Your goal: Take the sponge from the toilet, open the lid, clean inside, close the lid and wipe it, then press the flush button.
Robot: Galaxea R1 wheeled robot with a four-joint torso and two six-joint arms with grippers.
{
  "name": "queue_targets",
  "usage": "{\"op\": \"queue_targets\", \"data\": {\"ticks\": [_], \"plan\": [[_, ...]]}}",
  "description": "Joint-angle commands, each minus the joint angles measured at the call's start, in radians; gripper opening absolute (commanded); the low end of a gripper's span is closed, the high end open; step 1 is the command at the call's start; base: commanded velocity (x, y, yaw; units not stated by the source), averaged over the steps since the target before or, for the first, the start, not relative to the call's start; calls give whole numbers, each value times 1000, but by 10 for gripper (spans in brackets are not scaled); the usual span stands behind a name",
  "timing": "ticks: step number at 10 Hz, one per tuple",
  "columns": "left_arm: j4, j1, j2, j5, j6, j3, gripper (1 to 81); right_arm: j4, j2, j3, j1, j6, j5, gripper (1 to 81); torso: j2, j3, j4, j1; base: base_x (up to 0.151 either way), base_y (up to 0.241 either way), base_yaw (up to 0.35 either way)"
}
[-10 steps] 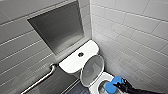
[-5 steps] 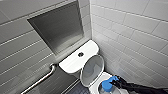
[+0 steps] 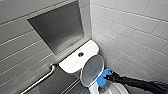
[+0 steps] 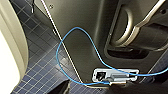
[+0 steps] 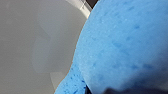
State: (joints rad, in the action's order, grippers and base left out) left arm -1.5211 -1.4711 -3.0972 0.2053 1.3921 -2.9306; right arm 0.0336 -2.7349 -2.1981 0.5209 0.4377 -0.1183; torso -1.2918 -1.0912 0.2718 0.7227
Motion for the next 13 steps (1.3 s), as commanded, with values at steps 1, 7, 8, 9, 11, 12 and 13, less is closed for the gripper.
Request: {"op": "queue_targets", "data": {"ticks": [1, 7, 8, 9, 11, 12, 13], "plan": [[-1, -19, 17, -49, -1, -10, 811, -27, -39, -49, -103, -2, -44, 10, 0, 0, 0, 0, 0, 0, 0], [-1, -39, 29, -43, 5, -10, 811, -26, -50, -198, -54, 10, 34, 10, 0, 0, 0, 0, 0, 0, 0], [-1, -42, 32, -43, 7, -10, 811, -24, -29, -181, -43, 19, 49, 10, 0, 0, 0, 0, 0, 0, 0], [-1, -42, 31, -43, 7, -10, 811, -24, 16, -126, -26, 32, 61, 10, 0, 0, 0, 0, 0, 0, 0], [-7, -42, 20, -44, 4, -10, 811, -23, 125, -3, 23, 44, 117, 10, 0, 0, 0, 0, 0, 0, 0], [-10, -42, 20, -44, 2, -10, 811, -14, 159, 20, 48, 52, 137, 10, 0, 0, 0, 0, 0, 0, 0], [-10, -42, 23, -44, 2, -10, 811, -5, 182, 35, 77, 52, 167, 10, 0, 0, 0, 0, 0, 0, 0]]}}
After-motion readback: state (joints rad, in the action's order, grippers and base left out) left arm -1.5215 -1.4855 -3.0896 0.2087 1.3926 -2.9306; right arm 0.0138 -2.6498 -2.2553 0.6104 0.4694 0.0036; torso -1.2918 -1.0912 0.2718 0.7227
